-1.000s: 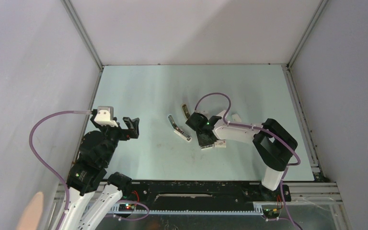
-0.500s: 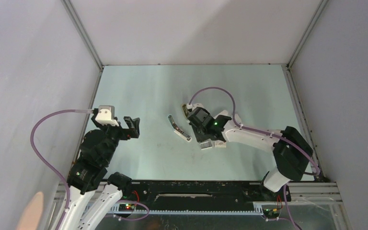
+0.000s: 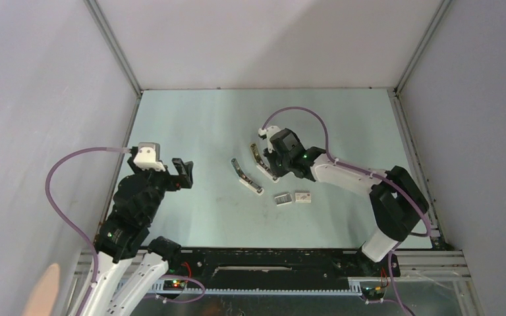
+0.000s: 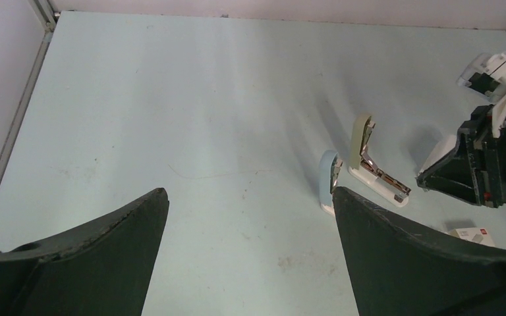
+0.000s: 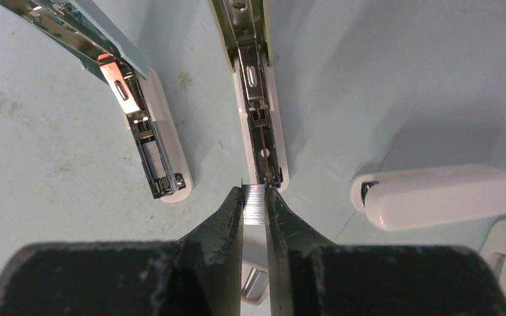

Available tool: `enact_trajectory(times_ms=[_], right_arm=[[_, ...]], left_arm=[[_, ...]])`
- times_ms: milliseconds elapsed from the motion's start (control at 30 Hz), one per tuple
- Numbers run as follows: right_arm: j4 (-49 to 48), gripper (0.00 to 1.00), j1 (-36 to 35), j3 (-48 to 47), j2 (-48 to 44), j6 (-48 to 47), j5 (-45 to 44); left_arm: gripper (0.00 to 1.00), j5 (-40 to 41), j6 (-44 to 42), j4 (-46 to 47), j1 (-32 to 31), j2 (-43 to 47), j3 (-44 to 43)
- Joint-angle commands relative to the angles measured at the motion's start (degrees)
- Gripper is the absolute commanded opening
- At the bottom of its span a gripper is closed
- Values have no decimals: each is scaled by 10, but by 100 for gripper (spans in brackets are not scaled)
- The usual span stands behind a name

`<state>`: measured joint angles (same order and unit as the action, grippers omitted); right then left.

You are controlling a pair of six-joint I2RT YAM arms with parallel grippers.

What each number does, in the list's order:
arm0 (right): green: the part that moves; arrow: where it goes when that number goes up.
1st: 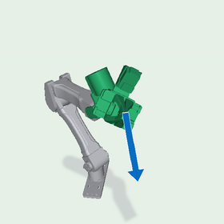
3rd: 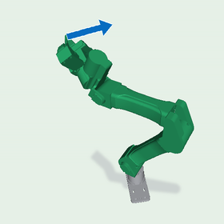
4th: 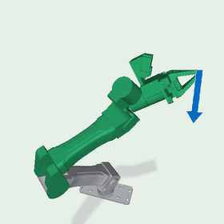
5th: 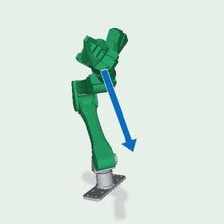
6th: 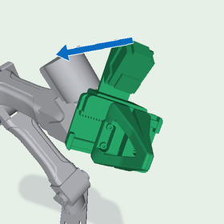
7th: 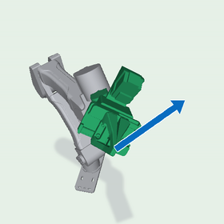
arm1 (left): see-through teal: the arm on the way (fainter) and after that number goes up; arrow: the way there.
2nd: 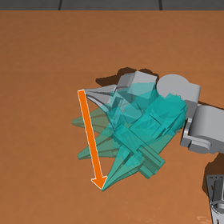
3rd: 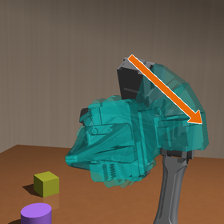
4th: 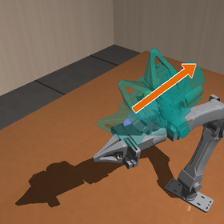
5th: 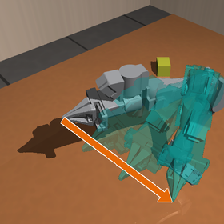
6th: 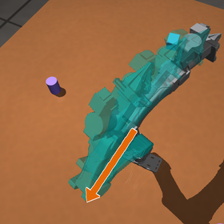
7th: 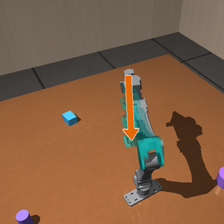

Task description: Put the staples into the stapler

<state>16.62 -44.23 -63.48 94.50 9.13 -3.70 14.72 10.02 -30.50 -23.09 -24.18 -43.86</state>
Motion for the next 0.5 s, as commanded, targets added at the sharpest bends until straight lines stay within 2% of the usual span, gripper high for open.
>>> enact_trajectory(times_ms=[0,467], right_arm=[[-74,13,12,-12,25,-63,49],[-135,13,44,-12,82,-116,109]], left_arm=[[98,-8,-5,20,6,-7,-1],[98,-9,-5,20,13,-18,-1]])
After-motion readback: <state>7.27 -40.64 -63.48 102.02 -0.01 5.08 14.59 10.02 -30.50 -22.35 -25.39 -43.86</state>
